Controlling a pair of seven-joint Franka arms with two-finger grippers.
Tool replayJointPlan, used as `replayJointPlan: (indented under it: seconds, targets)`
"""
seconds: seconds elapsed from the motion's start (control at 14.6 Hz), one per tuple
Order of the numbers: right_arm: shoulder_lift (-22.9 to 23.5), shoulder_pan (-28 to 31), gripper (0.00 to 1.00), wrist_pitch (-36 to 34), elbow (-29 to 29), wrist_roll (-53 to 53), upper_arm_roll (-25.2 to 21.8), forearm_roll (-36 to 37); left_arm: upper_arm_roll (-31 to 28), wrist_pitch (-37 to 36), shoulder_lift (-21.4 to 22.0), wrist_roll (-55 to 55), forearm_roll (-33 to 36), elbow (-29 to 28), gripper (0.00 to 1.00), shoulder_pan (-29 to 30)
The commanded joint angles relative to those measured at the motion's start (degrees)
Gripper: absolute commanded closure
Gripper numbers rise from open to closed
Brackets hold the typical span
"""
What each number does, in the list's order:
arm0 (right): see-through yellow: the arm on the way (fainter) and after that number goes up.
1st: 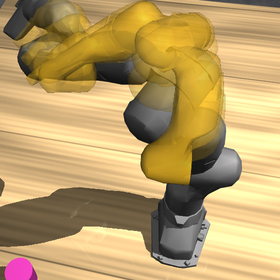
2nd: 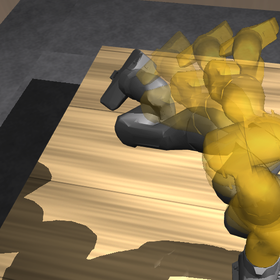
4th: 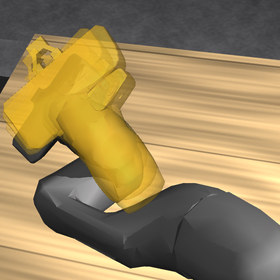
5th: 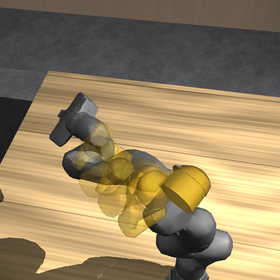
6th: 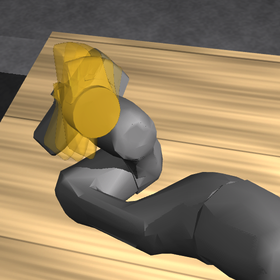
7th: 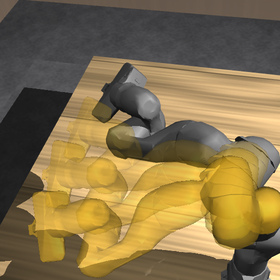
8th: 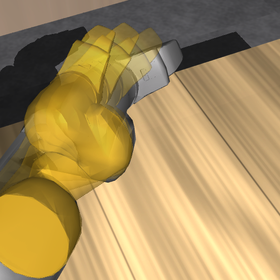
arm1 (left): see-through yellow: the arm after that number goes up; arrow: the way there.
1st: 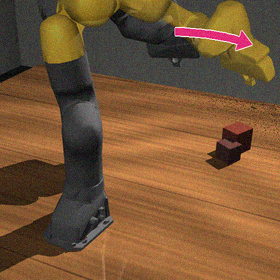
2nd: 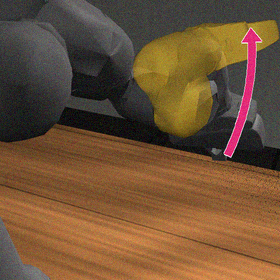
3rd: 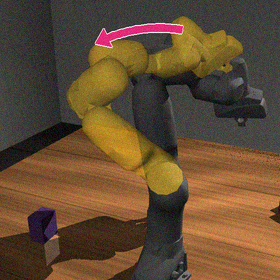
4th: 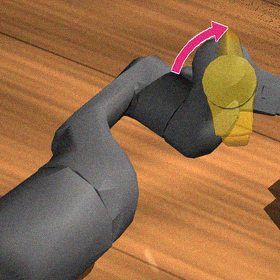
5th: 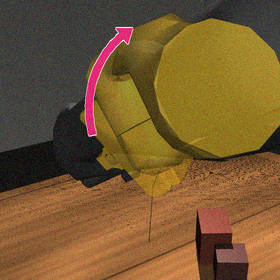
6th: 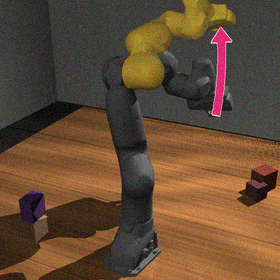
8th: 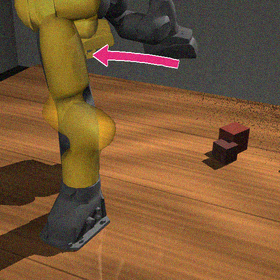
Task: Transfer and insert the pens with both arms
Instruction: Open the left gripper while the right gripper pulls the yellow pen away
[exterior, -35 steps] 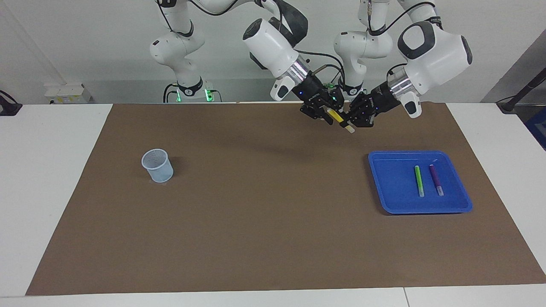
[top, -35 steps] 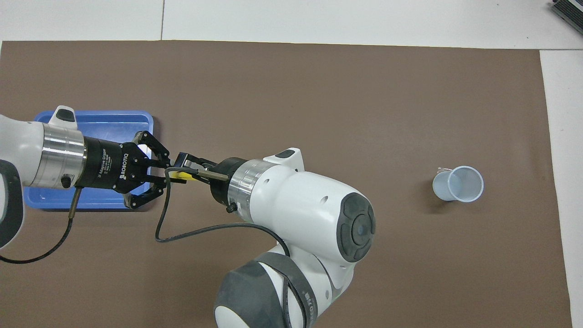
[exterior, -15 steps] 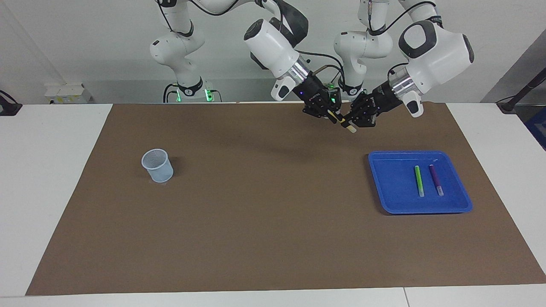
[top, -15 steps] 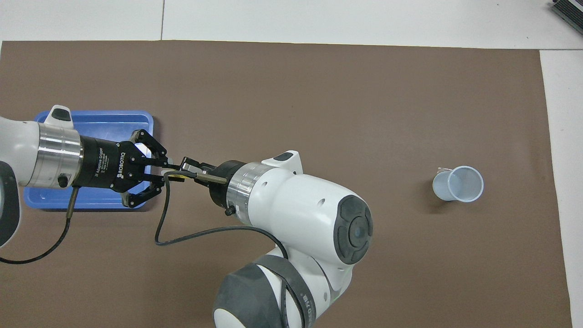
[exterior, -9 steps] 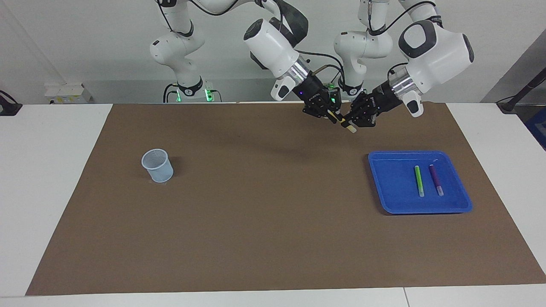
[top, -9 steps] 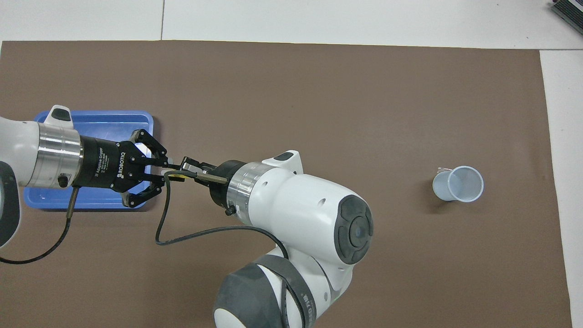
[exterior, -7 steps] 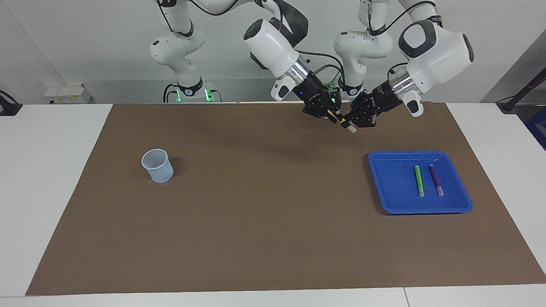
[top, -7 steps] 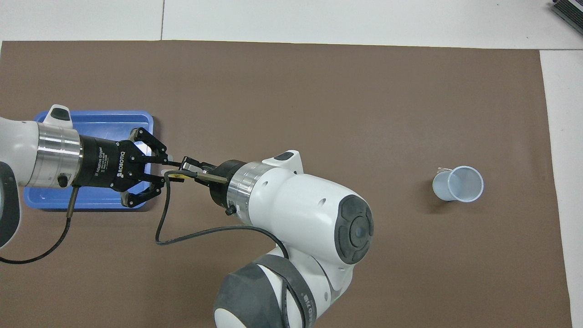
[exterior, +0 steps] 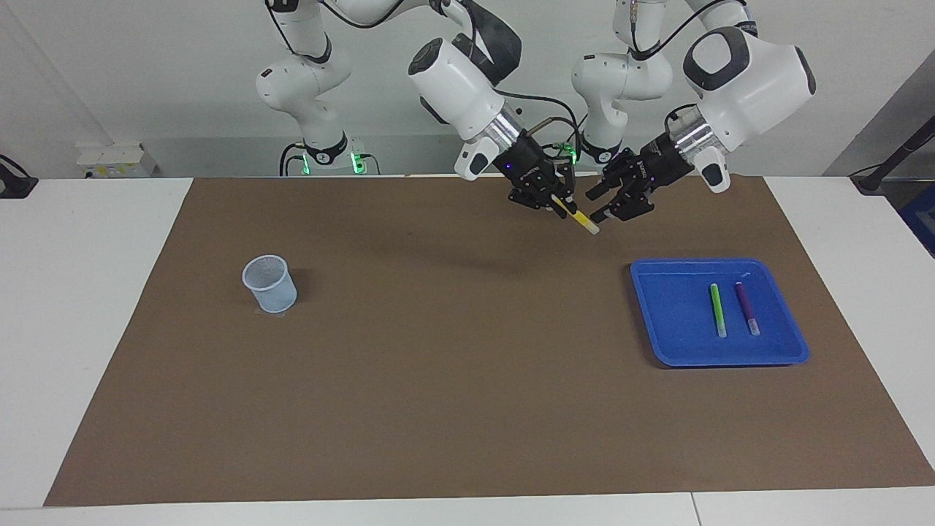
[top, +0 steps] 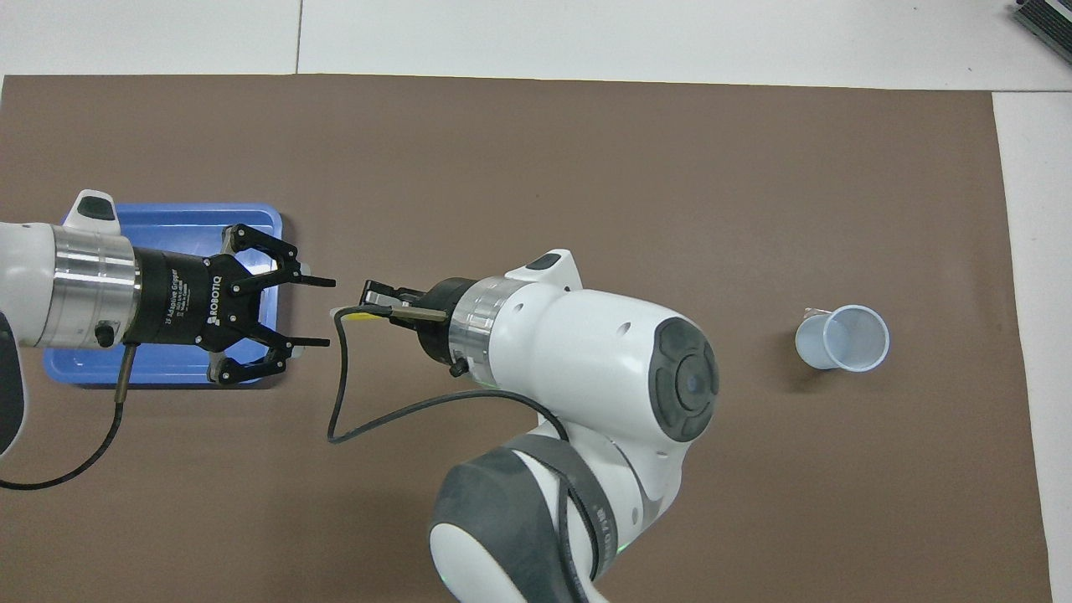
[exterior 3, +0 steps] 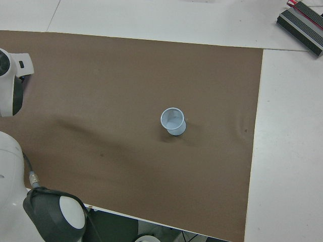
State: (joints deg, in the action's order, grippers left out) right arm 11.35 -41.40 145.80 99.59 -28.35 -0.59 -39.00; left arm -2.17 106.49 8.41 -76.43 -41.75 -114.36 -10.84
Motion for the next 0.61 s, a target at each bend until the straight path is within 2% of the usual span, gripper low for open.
replayJointPlan:
  seconds: [0.0,0.14,0.34,0.55]
  targets:
    - [-4.6,6.4,1.00,-10.8,1.7,9.0,0.2,1.3,-0.6,0.5,1.8,2.5,2.7,-2.2,0.41,-0.8]
    - [-6.9,12.4,1.00,-19.8,1.5,14.6,0.2,4.7,-0.6,-1.8,1.9,8.7,7.8,-2.1,0.42,-0.2]
    - [-9.6,18.4,1.00,-29.7,1.4,24.0,0.3,12.3,-0.6,-3.2,1.8,27.1,18.1,-2.1,0.44,-0.1]
    - [-11.3,23.5,1.00,-37.7,1.5,32.2,0.3,24.1,-0.7,-3.7,1.8,46.2,25.2,-2.0,0.44,1.8]
